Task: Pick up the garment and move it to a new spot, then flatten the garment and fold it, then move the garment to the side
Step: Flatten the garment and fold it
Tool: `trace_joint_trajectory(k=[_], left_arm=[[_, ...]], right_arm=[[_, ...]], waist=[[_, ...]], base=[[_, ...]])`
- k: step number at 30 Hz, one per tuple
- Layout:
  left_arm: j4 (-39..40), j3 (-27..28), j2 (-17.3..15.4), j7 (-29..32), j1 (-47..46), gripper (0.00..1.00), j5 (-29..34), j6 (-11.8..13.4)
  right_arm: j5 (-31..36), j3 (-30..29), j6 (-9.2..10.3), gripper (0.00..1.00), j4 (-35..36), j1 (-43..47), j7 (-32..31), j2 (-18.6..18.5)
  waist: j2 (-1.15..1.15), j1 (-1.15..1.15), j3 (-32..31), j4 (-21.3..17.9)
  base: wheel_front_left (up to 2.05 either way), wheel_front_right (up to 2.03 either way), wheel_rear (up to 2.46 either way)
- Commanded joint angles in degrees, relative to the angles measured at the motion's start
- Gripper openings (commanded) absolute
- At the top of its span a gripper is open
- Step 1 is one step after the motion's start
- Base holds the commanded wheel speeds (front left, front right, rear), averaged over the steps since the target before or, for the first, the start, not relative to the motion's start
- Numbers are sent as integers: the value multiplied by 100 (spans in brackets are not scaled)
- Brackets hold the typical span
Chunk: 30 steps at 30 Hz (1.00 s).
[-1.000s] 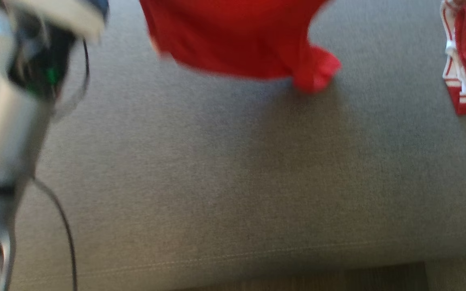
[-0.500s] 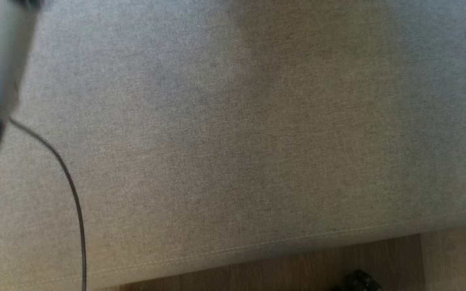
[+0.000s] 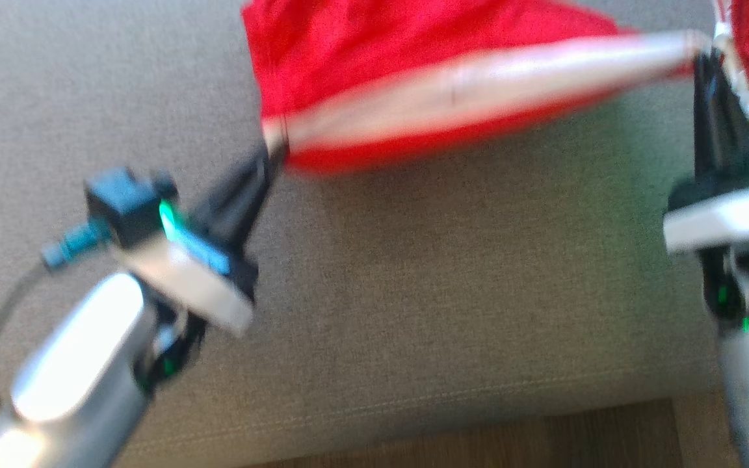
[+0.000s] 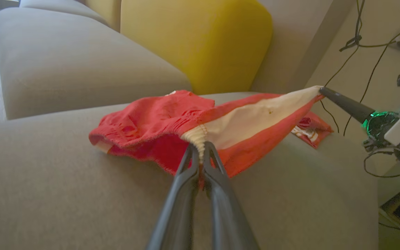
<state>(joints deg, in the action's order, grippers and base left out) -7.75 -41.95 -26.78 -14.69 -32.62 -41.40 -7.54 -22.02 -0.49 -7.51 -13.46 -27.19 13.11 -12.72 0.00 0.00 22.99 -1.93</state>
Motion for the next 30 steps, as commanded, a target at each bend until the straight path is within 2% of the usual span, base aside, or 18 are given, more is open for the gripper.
trace_joint_trajectory(k=[1, 10, 14, 17, 21, 27, 30], left_arm=[[217, 232, -236, -30, 97, 0, 138, 6], [638, 399, -223, -30, 2018, 0, 856, 6], [849, 603, -85, -30, 2407, 0, 730, 6], [808, 602, 99, -30, 2244, 0, 438, 6], [573, 536, 389, -30, 1637, 0, -304, 6], [-68, 168, 725, 15, 416, 0, -1466, 6], [-458, -17, 824, 32, -142, 0, -1762, 6]], right_arm=[[-100, 20, 2, 0, 346, 275, -34, 0], [-535, -215, 2, 0, 1816, 2709, -543, -73], [-492, -526, 2, 0, 2419, 3168, -932, 5], [-262, -746, 2, 0, 2427, 2827, -1265, 148], [114, -875, 2, 0, 2019, 1844, -1797, 335], [753, -905, 2, 0, 1146, 129, -2305, 208], [937, -719, 2, 0, 650, -617, -2451, 68]], waist=[[0, 0, -258, 26], [0, 0, -835, 223], [0, 0, -866, 338], [0, 0, -836, 400], [0, 0, -629, 525], [0, 0, -150, 774], [0, 0, 73, 884]], base=[[0, 0, 0], [0, 0, 0], [0, 0, 0], [0, 0, 0], [0, 0, 0], [0, 0, 0], [0, 0, 0]])
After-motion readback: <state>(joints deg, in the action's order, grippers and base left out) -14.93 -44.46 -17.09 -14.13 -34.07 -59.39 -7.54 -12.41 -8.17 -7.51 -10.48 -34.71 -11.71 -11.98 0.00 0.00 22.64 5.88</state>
